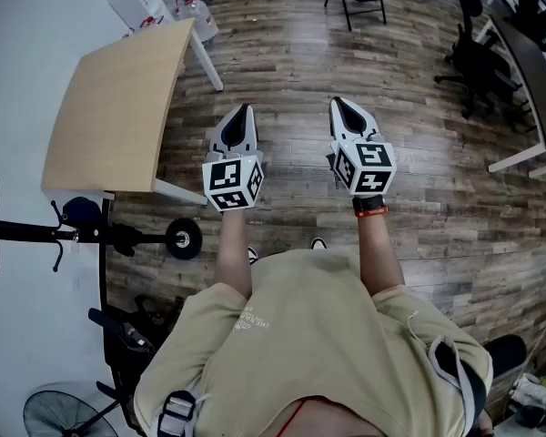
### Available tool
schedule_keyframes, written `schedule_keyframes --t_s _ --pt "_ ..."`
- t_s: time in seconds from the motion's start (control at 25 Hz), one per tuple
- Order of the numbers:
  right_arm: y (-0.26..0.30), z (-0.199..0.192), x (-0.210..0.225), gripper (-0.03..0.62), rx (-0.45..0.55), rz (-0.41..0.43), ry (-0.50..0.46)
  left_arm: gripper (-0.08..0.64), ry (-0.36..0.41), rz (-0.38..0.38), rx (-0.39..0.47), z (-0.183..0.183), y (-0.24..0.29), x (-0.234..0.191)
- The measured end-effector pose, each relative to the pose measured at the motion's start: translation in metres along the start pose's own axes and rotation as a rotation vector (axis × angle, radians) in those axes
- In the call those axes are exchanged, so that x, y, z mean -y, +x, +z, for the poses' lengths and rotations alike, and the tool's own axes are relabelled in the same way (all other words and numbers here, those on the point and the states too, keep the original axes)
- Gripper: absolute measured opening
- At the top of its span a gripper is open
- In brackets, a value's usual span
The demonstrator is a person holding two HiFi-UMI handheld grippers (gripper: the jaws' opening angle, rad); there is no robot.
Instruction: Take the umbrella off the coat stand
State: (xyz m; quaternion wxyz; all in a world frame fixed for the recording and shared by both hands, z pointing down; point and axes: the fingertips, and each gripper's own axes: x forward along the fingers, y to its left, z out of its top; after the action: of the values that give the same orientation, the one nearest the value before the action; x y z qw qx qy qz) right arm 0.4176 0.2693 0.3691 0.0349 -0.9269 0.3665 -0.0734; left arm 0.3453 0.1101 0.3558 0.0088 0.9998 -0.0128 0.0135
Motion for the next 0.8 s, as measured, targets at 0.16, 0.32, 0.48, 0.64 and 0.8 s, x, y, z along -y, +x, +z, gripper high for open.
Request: schedule_keyframes --t_s 0.16,0.32,0.48,0.64,0.8 --pt "-0.004 -0.008 -0.004 0.014 -0.013 0.050 0.006 0.022 -0.008 0.027 -0.008 -0.009 -0.010 0.007" --pt "0.003 -0.010 -0.023 0.014 -0.028 0.152 0.033 0.022 -0.024 0.104 -0.020 -0.016 -0.027 0.001" --pt "0.025 -0.011 -0.065 0.015 -0.036 0.261 0.062 0.021 -0.037 0.223 -0.027 -0.019 -0.053 -0.035" --pt "0.054 -0.018 -0.129 0.015 -0.070 0.399 0.062 0.021 -0.049 0.374 -0.022 -0.019 -0.095 -0.086" --pt "0.080 -0.027 -0.216 0.015 -0.102 0.567 0.034 0.022 -0.060 0.534 -0.021 -0.020 -0.150 -0.141"
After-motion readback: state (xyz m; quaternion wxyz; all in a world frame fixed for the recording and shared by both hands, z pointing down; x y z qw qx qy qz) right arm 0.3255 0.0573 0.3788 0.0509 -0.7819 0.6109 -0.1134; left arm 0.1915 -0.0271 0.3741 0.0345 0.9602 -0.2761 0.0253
